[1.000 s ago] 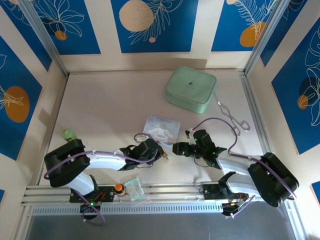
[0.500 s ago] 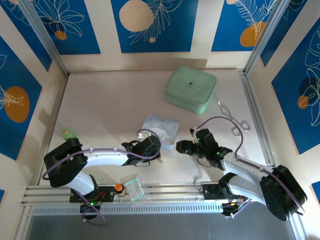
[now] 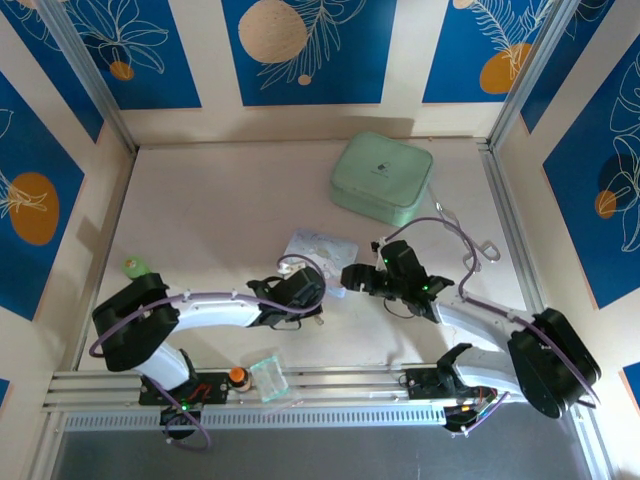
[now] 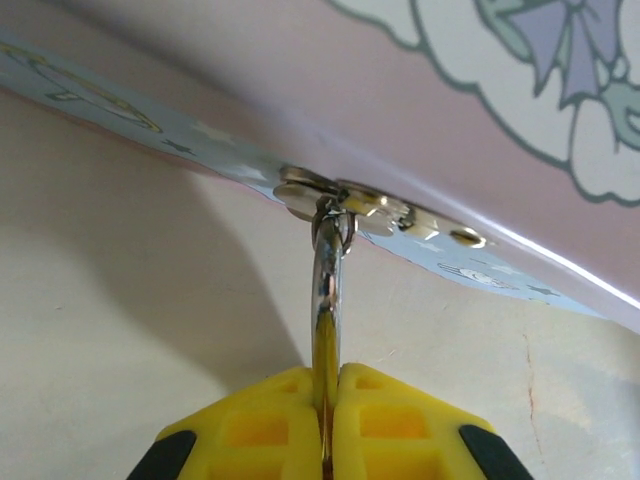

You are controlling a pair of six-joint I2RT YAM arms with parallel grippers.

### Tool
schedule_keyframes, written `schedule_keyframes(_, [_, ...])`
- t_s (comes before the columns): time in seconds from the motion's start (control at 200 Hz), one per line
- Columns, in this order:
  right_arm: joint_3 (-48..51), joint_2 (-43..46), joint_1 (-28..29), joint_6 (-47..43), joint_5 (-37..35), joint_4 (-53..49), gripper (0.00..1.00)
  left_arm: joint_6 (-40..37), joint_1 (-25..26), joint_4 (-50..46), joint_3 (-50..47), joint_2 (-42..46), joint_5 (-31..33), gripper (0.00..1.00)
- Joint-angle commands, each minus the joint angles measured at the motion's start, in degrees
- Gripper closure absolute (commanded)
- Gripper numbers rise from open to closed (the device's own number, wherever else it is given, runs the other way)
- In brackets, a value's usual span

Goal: Unlock the padlock with the key

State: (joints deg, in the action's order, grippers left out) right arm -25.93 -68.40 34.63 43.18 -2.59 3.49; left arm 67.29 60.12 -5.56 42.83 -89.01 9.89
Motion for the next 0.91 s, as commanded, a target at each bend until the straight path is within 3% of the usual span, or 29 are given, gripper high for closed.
schedule_keyframes(0.0, [-2.34,-2.77,0.85,1.69,0.68,-0.20,0.24,-1.54,-0.62,-4.24,0.36,-3.09,0.68,0.90])
schedule_keyframes(0.305, [-2.76,-6.87,1.14,2.96,0.40,1.10,0.25,-1.11,-0.12,-3.51,0.79,-4.96,0.52,0.78])
schedule_keyframes(0.46, [-2.81,-7.84,1.13,3.17,0.39,1.33,0.25,-1.37,0.56,-4.37,2.06,-5.84,1.27,0.76])
schedule_keyframes(0.625, [-2.32,-8.06,1.05,3.38,0.22,1.55,0.26,-1.75,0.79,-6.00,2.70,-5.87,1.92,0.78])
schedule_keyframes(0.9, [-2.01,-8.23,0.80,3.47,-0.20,1.46,0.26,-8.43,0.26,-17.13,5.60,-5.46,5.18,0.86])
